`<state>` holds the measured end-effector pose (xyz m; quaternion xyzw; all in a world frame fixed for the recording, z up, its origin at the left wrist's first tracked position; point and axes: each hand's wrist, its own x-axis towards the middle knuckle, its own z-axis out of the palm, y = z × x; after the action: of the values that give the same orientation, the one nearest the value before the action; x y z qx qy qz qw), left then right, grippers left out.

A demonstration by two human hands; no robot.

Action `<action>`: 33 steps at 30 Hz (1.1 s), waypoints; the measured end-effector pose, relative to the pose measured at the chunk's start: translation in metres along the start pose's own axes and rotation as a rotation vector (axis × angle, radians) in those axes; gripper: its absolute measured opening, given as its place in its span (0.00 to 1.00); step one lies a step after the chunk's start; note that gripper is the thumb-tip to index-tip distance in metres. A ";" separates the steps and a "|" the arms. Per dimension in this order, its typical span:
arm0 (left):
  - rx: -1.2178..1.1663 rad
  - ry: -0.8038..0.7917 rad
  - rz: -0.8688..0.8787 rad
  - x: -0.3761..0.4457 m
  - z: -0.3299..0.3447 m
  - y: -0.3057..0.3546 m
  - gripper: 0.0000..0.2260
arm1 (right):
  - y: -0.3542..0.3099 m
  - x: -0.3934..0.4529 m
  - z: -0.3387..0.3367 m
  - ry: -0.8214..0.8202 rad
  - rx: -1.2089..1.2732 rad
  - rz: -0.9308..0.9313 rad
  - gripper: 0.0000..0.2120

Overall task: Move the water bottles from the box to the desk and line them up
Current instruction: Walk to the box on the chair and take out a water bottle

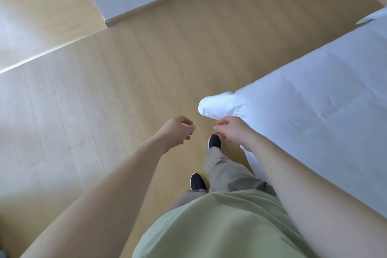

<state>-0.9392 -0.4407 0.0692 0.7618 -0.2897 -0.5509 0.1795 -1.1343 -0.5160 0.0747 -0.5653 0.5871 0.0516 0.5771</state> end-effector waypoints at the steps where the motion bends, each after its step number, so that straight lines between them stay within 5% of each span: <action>1: 0.003 0.000 0.000 0.012 -0.005 0.010 0.10 | -0.009 0.011 -0.005 -0.002 0.001 -0.001 0.13; 6: 0.030 0.030 -0.008 0.074 -0.036 0.065 0.10 | -0.055 0.086 -0.037 -0.040 -0.023 0.005 0.18; 17: 0.123 0.057 -0.016 0.190 -0.106 0.206 0.10 | -0.164 0.210 -0.143 -0.021 0.049 0.023 0.13; 25: 0.168 -0.007 -0.011 0.280 -0.155 0.272 0.09 | -0.218 0.293 -0.184 0.002 0.069 0.053 0.06; 33: 0.176 -0.099 0.013 0.396 -0.240 0.358 0.08 | -0.327 0.387 -0.223 0.066 0.109 0.099 0.10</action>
<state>-0.7105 -0.9796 0.0689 0.7447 -0.3503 -0.5590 0.1008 -0.9175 -1.0253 0.0564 -0.5048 0.6351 0.0293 0.5840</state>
